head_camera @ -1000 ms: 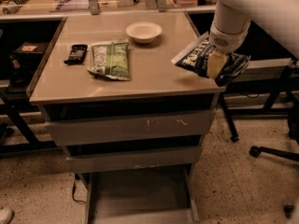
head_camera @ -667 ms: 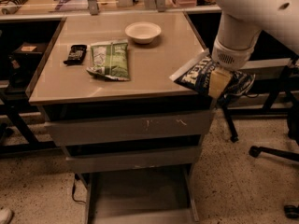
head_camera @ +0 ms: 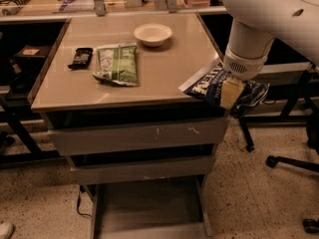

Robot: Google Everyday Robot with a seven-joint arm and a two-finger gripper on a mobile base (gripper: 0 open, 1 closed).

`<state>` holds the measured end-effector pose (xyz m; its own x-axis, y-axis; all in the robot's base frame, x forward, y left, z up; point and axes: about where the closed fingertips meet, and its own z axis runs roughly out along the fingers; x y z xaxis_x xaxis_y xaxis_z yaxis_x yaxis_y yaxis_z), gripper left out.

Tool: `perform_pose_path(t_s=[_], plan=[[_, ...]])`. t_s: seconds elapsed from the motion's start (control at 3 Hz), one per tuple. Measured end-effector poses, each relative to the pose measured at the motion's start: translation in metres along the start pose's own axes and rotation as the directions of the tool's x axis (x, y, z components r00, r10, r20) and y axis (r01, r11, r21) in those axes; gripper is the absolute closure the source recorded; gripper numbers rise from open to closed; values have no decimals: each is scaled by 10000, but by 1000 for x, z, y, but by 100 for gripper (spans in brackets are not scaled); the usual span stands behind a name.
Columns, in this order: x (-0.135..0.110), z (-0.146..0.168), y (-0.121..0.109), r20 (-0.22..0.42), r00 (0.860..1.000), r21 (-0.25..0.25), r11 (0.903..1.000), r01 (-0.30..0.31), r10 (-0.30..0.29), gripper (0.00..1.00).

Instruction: Place blue chip bag into bottom drawer

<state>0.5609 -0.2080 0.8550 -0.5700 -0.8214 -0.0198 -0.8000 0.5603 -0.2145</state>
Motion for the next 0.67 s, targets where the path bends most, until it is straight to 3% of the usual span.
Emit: perform_pose_path(t_s=[0.33, 0.67], plan=[[3, 13, 15, -51, 10000, -494, 9988, 37, -39, 100], [4, 52, 67, 16, 9994, -1764, 9837, -336, 344, 100]])
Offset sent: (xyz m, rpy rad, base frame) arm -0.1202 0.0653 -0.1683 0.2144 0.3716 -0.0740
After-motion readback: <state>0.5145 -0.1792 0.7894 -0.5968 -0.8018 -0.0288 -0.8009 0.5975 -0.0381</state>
